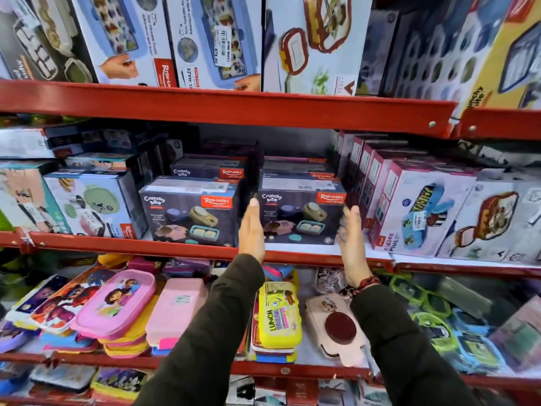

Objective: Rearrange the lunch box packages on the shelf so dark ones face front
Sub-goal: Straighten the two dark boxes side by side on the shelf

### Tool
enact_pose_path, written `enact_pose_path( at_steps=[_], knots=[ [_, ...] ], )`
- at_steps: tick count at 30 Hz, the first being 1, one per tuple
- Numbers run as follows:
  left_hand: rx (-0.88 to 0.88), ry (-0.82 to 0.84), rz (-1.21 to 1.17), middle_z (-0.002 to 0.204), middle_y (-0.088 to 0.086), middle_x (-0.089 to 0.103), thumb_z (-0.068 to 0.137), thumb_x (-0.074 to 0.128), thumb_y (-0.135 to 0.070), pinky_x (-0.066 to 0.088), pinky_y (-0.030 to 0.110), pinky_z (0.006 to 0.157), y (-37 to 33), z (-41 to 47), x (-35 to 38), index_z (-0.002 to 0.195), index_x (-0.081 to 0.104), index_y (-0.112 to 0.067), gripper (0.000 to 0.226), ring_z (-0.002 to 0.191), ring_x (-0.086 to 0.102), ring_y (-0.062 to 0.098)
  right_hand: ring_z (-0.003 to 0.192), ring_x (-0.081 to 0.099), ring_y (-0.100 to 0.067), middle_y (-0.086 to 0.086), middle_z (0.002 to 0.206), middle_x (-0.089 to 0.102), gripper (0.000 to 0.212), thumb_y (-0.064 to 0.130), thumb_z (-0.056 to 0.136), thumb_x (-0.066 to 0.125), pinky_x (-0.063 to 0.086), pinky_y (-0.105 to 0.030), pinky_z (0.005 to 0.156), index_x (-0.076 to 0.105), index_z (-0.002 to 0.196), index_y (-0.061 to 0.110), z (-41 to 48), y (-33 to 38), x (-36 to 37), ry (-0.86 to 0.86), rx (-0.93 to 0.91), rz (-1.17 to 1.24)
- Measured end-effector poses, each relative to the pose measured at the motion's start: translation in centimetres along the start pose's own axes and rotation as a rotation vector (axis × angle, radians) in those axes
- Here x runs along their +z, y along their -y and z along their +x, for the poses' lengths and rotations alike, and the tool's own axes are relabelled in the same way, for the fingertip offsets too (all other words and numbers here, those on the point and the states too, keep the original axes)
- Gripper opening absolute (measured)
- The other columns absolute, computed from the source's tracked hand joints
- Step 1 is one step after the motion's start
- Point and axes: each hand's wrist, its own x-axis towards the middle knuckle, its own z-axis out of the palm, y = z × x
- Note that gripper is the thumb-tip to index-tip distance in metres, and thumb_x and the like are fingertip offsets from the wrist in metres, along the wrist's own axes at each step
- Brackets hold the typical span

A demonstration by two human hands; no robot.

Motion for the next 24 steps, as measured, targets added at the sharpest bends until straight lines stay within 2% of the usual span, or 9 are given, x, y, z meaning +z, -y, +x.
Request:
enact_pose_path(
  at_steps=[2,5,7,10,13,16,18,20,24],
  knots=[
    [0.019,-0.012,0.026,0.162,-0.01,0.041,0.072,0.042,-0.084,0.02,0.04,0.13,0.2,-0.8,-0.3,0.153,0.042,-0.031,0.097,0.15,0.035,0.008,0.151,0.032,-0.022,-0.007,0.162,0.035,0.061,0.054,0.104,0.026,0.026,-0.032,0.118,0.032,0.156,0.024,-0.2,-0.6,-0.5,0.0,-0.01,-0.019],
    [0.071,-0.034,0.034,0.161,-0.007,0.043,0.076,0.039,-0.081,0.023,0.04,0.129,0.2,-1.7,-0.6,0.153,0.043,-0.033,0.091,0.149,0.037,0.009,0.152,0.032,-0.019,-0.002,0.163,0.035,0.058,0.054,0.105,0.026,0.025,-0.036,0.123,0.033,0.156,0.027,-1.0,-1.0,-0.6,0.026,-0.048,-0.052],
    [0.101,-0.039,0.055,0.16,-0.008,0.045,0.081,0.036,-0.077,0.026,0.04,0.128,0.3,-2.1,-0.9,0.153,0.043,-0.034,0.084,0.148,0.039,0.008,0.149,0.037,-0.016,0.004,0.16,0.041,0.063,0.062,0.1,0.03,0.029,-0.038,0.124,0.038,0.154,0.03,-1.5,-1.0,-0.7,0.027,-0.087,-0.103],
    [0.117,-0.052,0.073,0.156,-0.007,0.049,0.089,0.034,-0.07,0.031,0.042,0.126,0.5,-2.5,-1.5,0.151,0.045,-0.035,0.072,0.145,0.043,0.01,0.143,0.045,-0.014,0.013,0.147,0.05,0.058,0.06,0.1,0.031,0.034,-0.04,0.122,0.045,0.149,0.033,-2.0,-1.2,-1.0,-0.006,-0.109,-0.127],
    [0.151,-0.052,0.091,0.156,-0.007,0.05,0.087,0.034,-0.072,0.031,0.041,0.126,0.9,-2.5,-1.9,0.152,0.045,-0.032,0.077,0.146,0.044,0.008,0.133,0.051,-0.01,0.016,0.137,0.054,0.054,0.056,0.103,0.028,0.043,-0.03,0.11,0.049,0.146,0.032,-2.7,-1.2,-1.0,-0.036,-0.118,-0.145],
    [0.155,-0.036,0.097,0.155,-0.006,0.052,0.083,0.036,-0.075,0.033,0.04,0.125,1.0,-2.7,-2.2,0.151,0.045,-0.032,0.08,0.144,0.045,0.008,0.121,0.052,0.002,0.025,0.127,0.054,0.056,0.058,0.102,0.024,0.04,-0.013,0.094,0.049,0.145,0.034,-3.6,-1.1,-0.8,-0.05,-0.131,-0.169],
    [0.162,-0.023,0.106,0.155,-0.006,0.052,0.083,0.038,-0.078,0.033,0.042,0.125,1.0,-2.7,-2.3,0.15,0.045,-0.035,0.08,0.145,0.045,0.009,0.119,0.052,0.008,0.021,0.13,0.056,0.064,0.064,0.095,0.024,0.039,-0.014,0.096,0.049,0.146,0.034,-3.7,-1.2,-0.7,-0.057,-0.138,-0.173],
    [0.168,-0.012,0.131,0.156,-0.008,0.051,0.082,0.038,-0.081,0.033,0.043,0.125,1.0,-2.7,-2.4,0.148,0.046,-0.04,0.078,0.145,0.044,0.008,0.123,0.054,0.0,0.014,0.136,0.056,0.068,0.066,0.093,0.024,0.04,-0.019,0.099,0.049,0.146,0.033,-3.6,-1.2,-0.6,-0.06,-0.134,-0.163],
    [0.209,-0.067,0.225,0.157,-0.007,0.045,0.093,0.036,-0.066,0.031,0.043,0.126,1.3,-2.9,-2.0,0.152,0.041,-0.033,0.068,0.147,0.039,0.007,0.132,0.048,-0.008,0.012,0.143,0.051,0.067,0.064,0.097,0.021,0.038,-0.03,0.111,0.046,0.15,0.031,-3.7,-1.2,-0.3,-0.066,-0.133,-0.165]
  ],
)
